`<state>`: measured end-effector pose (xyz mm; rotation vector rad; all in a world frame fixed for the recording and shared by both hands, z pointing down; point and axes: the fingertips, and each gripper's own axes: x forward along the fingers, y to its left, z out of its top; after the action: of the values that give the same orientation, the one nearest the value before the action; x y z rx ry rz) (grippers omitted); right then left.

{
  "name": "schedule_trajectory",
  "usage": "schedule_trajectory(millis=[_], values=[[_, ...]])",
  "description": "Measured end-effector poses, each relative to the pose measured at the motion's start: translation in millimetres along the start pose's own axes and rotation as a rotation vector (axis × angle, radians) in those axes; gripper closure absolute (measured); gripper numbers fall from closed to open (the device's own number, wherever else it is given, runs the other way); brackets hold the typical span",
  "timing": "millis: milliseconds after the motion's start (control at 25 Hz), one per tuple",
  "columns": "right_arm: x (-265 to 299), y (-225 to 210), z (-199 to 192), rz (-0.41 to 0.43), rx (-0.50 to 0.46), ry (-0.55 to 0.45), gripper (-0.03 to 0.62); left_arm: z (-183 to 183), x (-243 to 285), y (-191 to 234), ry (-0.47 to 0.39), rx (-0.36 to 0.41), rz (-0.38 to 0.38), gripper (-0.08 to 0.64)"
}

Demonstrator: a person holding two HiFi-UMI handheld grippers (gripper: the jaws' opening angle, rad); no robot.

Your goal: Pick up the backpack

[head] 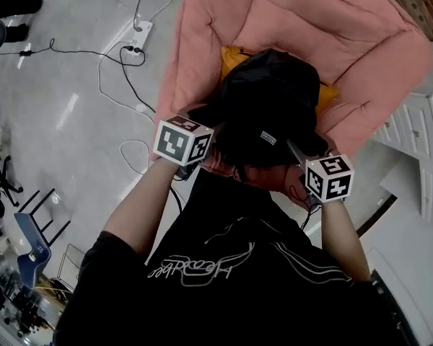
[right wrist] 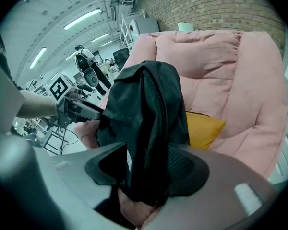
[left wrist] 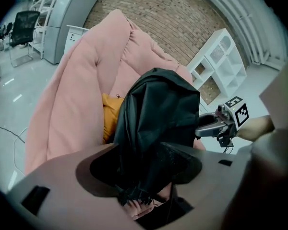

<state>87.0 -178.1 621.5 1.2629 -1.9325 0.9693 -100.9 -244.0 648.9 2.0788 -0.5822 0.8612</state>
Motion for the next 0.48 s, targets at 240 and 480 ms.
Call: schedule_trajectory(millis=[240, 480], values=[[11, -12, -8, -0.056, 0.066, -0.016, 0.351, 4, 25, 1, -0.005, 0.015, -0.058, 0.318], [18, -16, -7, -0.077, 0.101, -0.041, 0.357, 3, 38, 3, -0.001, -0.012, -0.096, 0.322]])
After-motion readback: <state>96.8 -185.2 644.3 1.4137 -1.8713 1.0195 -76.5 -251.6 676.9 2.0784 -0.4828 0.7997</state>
